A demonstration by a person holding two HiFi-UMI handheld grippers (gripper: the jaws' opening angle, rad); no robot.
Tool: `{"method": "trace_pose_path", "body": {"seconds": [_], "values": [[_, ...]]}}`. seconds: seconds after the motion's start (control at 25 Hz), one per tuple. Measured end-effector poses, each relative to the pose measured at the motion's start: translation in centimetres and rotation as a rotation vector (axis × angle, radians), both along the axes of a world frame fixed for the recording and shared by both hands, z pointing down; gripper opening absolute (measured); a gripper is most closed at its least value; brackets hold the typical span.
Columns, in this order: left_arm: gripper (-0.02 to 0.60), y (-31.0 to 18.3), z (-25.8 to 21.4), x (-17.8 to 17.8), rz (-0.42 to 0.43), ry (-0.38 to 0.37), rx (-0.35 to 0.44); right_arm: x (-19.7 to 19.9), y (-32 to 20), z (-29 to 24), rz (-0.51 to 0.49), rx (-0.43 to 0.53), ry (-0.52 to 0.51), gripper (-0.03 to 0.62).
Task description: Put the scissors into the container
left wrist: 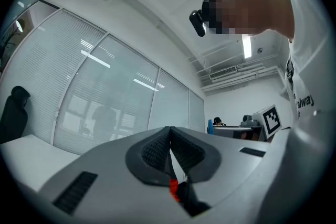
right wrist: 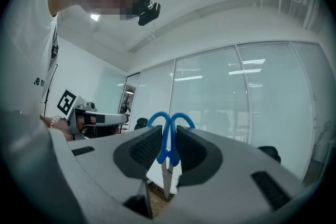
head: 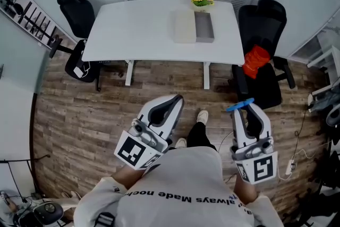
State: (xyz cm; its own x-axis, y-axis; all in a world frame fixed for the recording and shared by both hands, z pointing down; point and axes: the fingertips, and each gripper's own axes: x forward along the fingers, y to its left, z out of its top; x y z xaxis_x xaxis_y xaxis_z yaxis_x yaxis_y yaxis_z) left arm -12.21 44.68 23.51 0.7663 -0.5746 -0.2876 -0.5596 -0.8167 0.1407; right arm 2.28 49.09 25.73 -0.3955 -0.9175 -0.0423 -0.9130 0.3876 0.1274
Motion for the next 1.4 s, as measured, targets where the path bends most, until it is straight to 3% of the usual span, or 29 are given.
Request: {"method": "trace_pose_path", "body": {"seconds": [0.72,1.4], "values": [[0.019,-10.4,-1.0,4.6,-0.029,-0.011,0.010,4.6,-11.0,-0.6,-0.042,-0.004,0.006,0.094],[0.020,-19.0,-1.7,11.8,-0.061,-0.026,0.001,11.1,-20.0,-1.0,-0.089,-0.014,-0.023,0.094]]}}
